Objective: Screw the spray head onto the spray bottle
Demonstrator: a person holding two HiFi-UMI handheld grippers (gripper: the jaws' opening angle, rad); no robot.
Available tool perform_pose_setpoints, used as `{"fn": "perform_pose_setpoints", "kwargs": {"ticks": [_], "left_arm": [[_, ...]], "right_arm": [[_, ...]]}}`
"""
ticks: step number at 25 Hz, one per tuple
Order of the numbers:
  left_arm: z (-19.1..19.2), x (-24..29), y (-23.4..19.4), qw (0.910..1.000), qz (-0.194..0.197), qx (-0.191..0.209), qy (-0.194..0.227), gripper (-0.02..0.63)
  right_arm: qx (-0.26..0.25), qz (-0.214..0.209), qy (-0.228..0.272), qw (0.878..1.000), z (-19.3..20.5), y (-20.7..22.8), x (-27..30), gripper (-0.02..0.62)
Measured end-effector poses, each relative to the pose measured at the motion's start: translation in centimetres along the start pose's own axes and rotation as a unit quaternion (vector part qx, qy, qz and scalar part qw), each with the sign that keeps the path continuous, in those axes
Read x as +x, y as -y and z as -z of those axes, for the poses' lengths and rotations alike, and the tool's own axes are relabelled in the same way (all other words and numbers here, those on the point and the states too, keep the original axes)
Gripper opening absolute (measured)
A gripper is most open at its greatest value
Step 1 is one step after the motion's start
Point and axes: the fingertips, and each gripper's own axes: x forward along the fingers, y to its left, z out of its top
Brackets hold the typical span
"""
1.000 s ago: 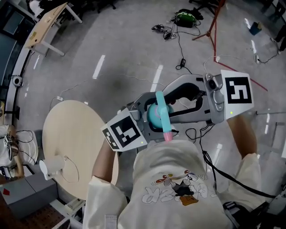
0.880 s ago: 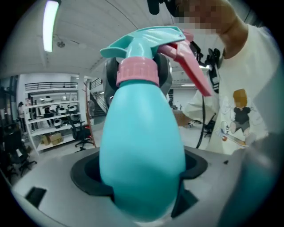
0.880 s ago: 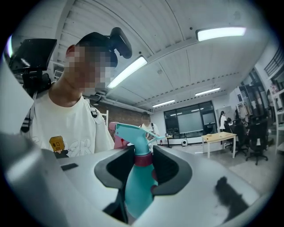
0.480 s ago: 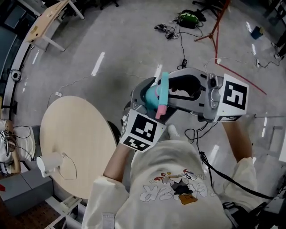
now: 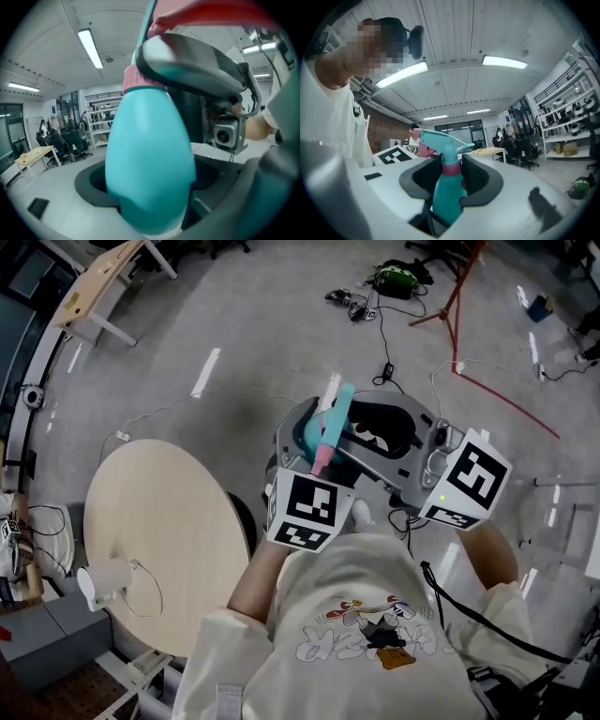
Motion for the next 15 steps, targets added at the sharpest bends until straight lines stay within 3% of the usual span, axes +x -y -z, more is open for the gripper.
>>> {"fn": "perform_pose_setpoints", "kwargs": {"ticks": [3, 7, 11, 15], "left_arm": [[-0.5, -0.1, 0.8, 0.9993, 0.036, -0.005, 0.008, 0.434], [-0.8, -0.9, 2.3, 0.9933, 0.114, -0.004, 0.019, 0.434], [-0.2, -2.2, 3.5, 0.981, 0.192, 0.025, 0.005, 0.434], [0.3, -3.9, 5.5, 0.9624, 0.266, 0.051, -0.016, 0.434]], "right_arm": [[0.012, -0.027, -0.01, 1.0, 0.2, -0.5, -0.3, 0.143], [0.023, -0.08, -0.033, 0.996, 0.6, -1.2, -1.4, 0.212], [0.036, -0.143, -0.04, 0.988, 0.2, -2.0, -2.4, 0.218], [0.017, -0.198, -0.051, 0.979, -0.7, -3.4, -2.6, 0.219]]}}
